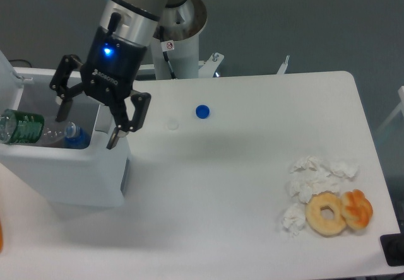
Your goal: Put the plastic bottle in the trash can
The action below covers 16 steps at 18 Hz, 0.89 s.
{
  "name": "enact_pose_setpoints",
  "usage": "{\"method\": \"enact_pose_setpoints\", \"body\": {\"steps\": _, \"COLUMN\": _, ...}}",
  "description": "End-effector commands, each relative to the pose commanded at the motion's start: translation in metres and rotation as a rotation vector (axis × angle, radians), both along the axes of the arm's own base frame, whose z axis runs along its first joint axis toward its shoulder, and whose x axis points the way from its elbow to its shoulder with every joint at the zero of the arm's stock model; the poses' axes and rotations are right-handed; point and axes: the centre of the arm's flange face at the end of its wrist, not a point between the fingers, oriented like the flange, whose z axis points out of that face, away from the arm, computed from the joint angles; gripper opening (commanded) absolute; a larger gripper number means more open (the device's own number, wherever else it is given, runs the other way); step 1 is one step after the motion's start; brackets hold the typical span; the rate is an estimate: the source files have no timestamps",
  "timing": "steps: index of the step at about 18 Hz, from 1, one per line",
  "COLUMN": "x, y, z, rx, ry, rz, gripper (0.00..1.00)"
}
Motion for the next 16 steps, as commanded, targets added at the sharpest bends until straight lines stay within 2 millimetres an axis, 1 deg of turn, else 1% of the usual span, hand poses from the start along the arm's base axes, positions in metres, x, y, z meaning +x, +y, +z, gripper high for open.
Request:
{"method": "enact_pose_setpoints", "body": {"steps": 2, "x": 0.002, "y": 0.004, "z": -0.006, "rx": -0.007, "ry": -0.006, "rz": -0.008, "gripper": 1.00}}
{"method": "enact_pose_setpoints", "body": {"steps": 3, "x": 0.005, "y": 0.010, "z": -0.012, "rx": -0.016, "ry": -0.012, "rz": -0.018, "gripper": 1.00}}
{"method": "enact_pose_setpoints", "body": {"steps": 6, "x": 0.017, "y": 0.024, "z": -0.019, "rx": -0.023, "ry": -0.018, "rz": -0.049, "gripper": 1.00}}
{"method": "enact_pose_setpoints", "body": {"steps": 8, "x": 0.025, "y": 0.037, "z": -0.026, "rx": -0.033, "ry": -0.024, "rz": -0.072, "gripper": 1.00}}
{"method": "enact_pose_setpoints", "body": {"steps": 11, "x": 0.030, "y": 0.048, "z": -0.032, "rx": -0.038, "ry": -0.028, "rz": -0.091, "gripper": 1.00}}
{"method": "enact_pose_setpoints", "body": {"steps": 12, "x": 0.032, "y": 0.052, "z": -0.037, "rx": -0.046, "ry": -0.034, "rz": -0.097, "gripper": 1.00}}
{"method": "enact_pose_setpoints", "body": {"steps": 16, "x": 0.046, "y": 0.065, "z": -0.052, "rx": -0.065, "ry": -0.045, "rz": -0.128, "gripper": 1.00}}
